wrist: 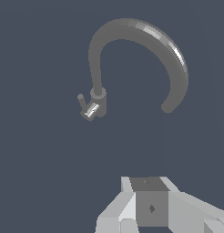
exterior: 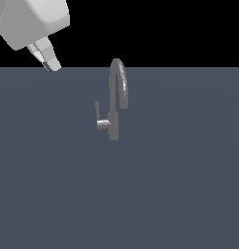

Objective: Turn on the faucet by rotating a designated handle.

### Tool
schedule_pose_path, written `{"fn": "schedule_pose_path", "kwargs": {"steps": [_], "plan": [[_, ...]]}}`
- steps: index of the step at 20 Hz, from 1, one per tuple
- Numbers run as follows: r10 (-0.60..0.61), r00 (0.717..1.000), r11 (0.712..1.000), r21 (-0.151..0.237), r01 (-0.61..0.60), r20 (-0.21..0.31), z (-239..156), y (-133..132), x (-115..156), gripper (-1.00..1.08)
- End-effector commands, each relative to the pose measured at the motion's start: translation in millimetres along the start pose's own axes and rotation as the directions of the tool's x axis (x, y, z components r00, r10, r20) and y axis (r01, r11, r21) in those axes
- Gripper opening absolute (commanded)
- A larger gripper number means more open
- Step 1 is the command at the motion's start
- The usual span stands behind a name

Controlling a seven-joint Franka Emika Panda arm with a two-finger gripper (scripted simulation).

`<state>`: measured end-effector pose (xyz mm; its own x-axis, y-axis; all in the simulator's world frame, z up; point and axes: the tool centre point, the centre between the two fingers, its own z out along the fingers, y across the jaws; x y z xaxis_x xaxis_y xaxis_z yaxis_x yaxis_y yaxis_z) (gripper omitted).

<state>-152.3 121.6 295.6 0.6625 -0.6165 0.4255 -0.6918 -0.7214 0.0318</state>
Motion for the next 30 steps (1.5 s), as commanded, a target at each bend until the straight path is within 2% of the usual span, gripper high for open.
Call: {"fn": "schedule_pose_path", "kwargs": {"steps": [1,14,30], "plan": [[0.029,0.999,1.000,-0.007,-0.029,-0.016,9,-8,0,-1.00],[0.154,0.984,0.987,-0.039,-0.159,-0.092,47,-40,7,-1.00],[0.252,0.955,0.963,-0.061,-0.264,-0.158,80,-63,19,-1.00]]}}
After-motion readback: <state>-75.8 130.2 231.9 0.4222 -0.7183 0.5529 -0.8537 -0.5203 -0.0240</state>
